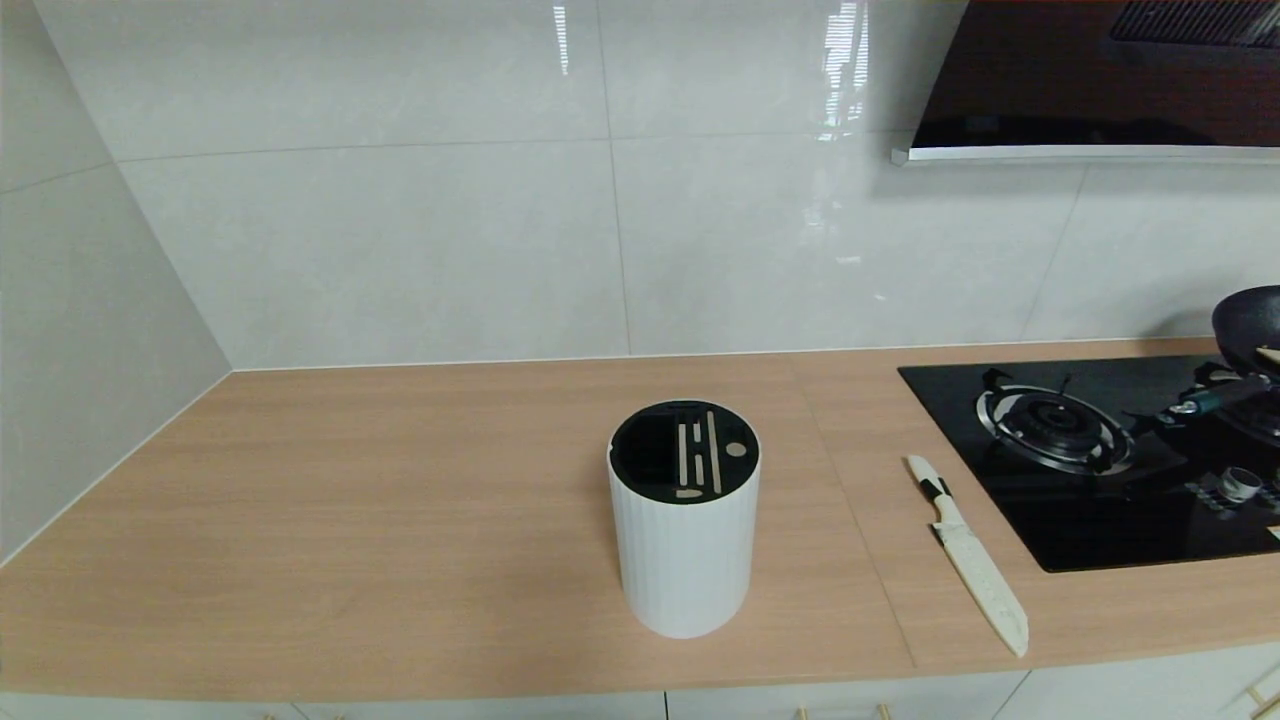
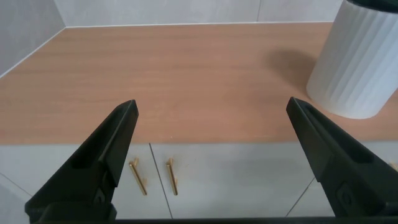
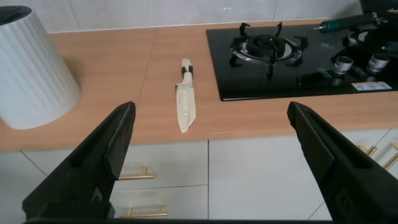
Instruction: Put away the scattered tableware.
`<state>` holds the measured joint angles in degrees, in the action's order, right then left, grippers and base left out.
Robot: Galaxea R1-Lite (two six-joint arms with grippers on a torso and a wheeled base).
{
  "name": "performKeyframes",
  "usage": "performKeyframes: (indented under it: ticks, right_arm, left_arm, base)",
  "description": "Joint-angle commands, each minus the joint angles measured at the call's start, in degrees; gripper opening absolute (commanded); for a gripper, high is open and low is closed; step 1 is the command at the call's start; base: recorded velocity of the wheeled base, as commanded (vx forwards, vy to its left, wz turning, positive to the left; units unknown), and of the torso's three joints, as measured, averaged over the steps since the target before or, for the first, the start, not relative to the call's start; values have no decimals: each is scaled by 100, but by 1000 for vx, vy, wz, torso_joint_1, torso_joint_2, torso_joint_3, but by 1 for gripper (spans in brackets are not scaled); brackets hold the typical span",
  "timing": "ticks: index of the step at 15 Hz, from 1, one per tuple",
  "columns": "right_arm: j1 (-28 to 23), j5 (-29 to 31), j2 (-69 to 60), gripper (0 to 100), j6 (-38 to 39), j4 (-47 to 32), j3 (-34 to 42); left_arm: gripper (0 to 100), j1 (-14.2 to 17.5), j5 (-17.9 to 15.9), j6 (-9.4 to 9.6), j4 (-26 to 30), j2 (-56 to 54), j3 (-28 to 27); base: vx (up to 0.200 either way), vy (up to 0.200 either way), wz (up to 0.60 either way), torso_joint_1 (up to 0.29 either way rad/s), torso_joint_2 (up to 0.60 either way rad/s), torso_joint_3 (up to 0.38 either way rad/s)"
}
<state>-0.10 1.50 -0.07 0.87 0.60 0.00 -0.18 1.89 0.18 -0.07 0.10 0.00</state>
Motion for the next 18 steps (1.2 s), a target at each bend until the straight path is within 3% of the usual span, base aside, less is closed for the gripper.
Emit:
performKeyframes:
  ticks: [1,8,10,13,16,18]
  right_arm:
    - [1,-1,7,100,1,2,0]
    - [1,17,7,100,-166,11,0]
    - [27,-124,297,100,-69,19,-571]
    - [36,-704,1704,100,107,19,-1468]
    - [45,-704,3145,100,98,195,-2188]
    - [45,-695,4753,100,98,661,-2856]
  left_arm:
    - [100,1,4,-1,-1,8,0]
    - [100,1,4,-1,7,-1,0]
    - [100,1,4,-1,7,-1,0]
    - [100,1,4,-1,7,-1,0]
    - [100,1,4,-1,7,-1,0]
    - [100,1,4,-1,7,-1,0]
  base:
    - [0,0,0,0,0,0]
    - [0,0,0,0,0,0]
    - [0,0,0,0,0,0]
    - [0,0,0,0,0,0]
    - [0,0,0,0,0,0]
    - [0,0,0,0,0,0]
